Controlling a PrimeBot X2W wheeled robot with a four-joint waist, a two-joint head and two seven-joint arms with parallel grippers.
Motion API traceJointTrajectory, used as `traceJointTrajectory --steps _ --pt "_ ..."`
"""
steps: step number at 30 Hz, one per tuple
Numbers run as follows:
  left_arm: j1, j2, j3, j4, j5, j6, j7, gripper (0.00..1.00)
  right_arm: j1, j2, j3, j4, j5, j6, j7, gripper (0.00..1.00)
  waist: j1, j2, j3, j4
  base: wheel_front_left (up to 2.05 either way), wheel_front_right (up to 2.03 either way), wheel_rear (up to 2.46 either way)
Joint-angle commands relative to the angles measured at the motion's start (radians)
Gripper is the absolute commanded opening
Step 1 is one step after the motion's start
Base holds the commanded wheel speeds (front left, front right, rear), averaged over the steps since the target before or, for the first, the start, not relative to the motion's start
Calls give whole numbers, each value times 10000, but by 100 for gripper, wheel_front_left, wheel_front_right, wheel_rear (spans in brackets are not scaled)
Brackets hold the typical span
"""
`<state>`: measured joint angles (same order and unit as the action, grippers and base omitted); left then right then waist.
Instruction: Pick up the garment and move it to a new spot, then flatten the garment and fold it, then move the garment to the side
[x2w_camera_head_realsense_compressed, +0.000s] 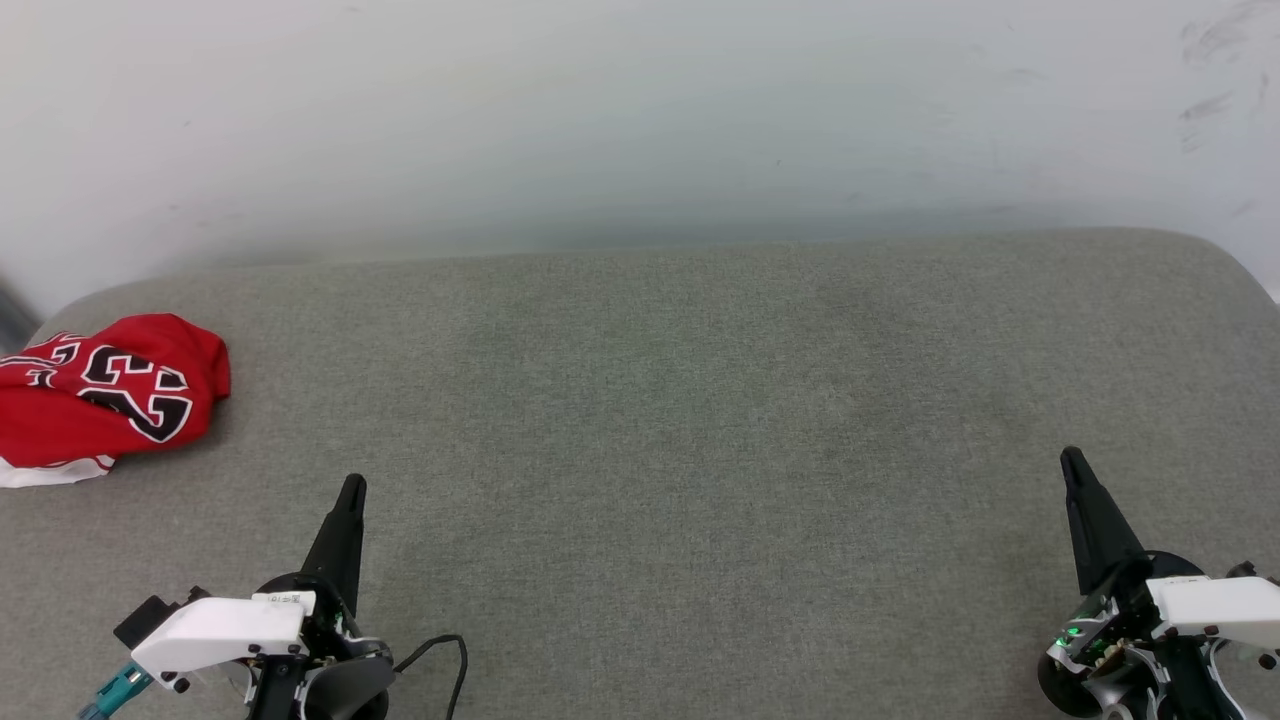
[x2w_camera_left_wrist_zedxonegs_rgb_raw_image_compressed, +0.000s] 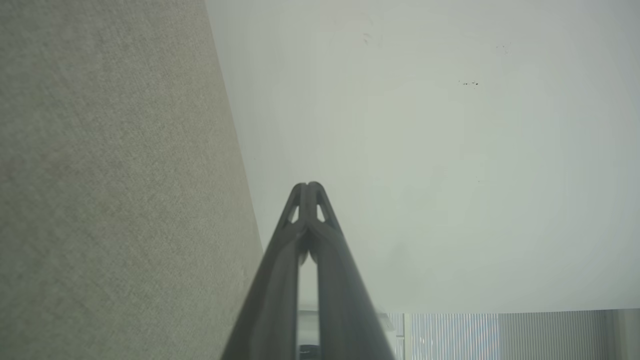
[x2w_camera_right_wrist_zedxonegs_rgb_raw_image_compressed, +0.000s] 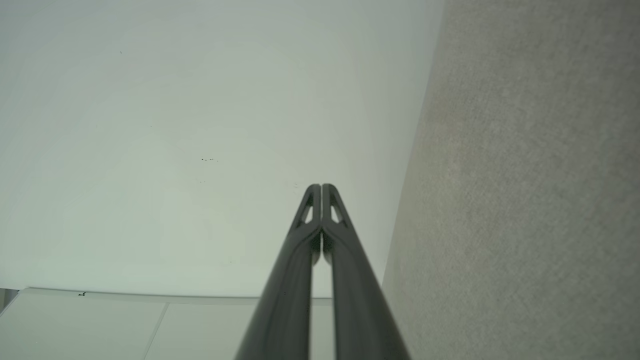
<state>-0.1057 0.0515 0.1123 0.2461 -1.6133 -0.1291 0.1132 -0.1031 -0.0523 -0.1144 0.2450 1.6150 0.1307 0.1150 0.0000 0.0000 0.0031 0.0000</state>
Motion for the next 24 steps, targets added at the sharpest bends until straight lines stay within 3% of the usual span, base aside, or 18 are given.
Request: traceJointTrajectory --steps 1,24 --pt "-70 -15 33 3 13 -29 39 0 -106 31 6 8 -45 0 6 0 0 0 0 0 0 0 0" --pt "-70 -16 32 3 14 -30 38 0 -106 31 7 8 -44 0 5 0 0 0 0 0 0 0 0"
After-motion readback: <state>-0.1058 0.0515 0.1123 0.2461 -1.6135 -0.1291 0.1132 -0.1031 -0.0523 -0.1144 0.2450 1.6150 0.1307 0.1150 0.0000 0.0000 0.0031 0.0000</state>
